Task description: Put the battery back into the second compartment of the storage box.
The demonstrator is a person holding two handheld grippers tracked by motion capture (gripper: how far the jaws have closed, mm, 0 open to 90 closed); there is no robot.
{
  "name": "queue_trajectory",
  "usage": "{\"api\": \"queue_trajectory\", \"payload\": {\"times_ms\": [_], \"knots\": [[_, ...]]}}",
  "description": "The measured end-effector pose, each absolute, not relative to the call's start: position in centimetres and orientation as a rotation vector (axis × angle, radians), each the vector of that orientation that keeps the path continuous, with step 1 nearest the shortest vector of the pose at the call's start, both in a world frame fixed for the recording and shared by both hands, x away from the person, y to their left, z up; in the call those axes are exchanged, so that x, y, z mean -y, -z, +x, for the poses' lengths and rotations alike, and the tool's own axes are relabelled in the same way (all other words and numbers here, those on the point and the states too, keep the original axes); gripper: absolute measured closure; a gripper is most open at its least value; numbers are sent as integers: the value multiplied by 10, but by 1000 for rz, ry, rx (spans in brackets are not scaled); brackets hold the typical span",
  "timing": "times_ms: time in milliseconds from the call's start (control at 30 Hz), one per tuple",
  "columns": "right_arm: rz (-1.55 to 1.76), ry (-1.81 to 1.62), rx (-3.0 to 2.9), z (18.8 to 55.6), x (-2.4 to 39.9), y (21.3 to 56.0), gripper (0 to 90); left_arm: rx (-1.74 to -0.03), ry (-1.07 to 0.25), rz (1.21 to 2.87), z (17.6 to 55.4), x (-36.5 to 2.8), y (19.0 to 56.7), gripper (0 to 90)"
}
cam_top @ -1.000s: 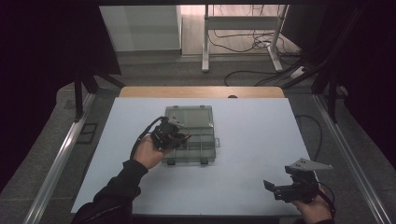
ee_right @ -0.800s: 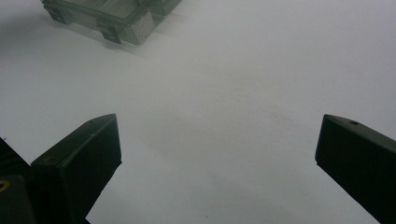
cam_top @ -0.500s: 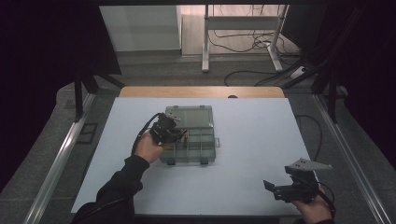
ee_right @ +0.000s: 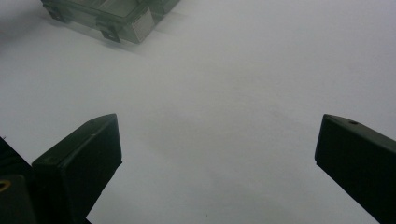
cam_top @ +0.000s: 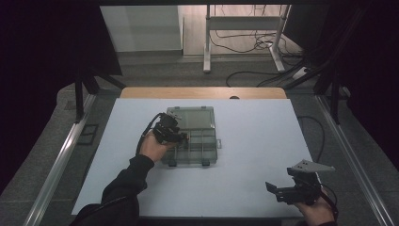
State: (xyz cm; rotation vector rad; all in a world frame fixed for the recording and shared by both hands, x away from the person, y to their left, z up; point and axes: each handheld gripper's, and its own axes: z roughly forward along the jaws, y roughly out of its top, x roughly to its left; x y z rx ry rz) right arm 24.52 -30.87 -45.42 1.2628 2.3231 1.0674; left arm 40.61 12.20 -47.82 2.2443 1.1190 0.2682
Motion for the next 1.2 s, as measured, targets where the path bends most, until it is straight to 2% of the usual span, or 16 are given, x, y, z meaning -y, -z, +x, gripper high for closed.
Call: {"api": "queue_trajectory", "payload": {"times_ms": [367,533,867,1200], "knots": [[1257,-1070,-2320,245,309,454,7,-1062,-244,2220,401,-124,476,194],[1257,-1073,-2321,244,308,454,7,-1037,-226,2210,396,-124,473,85],[1254,-1075,-2322,244,308,454,6,-968,-207,2219,387,-125,468,31],[1254,-1077,-2322,244,308,454,6,-949,-220,2221,381,-128,467,24]]}}
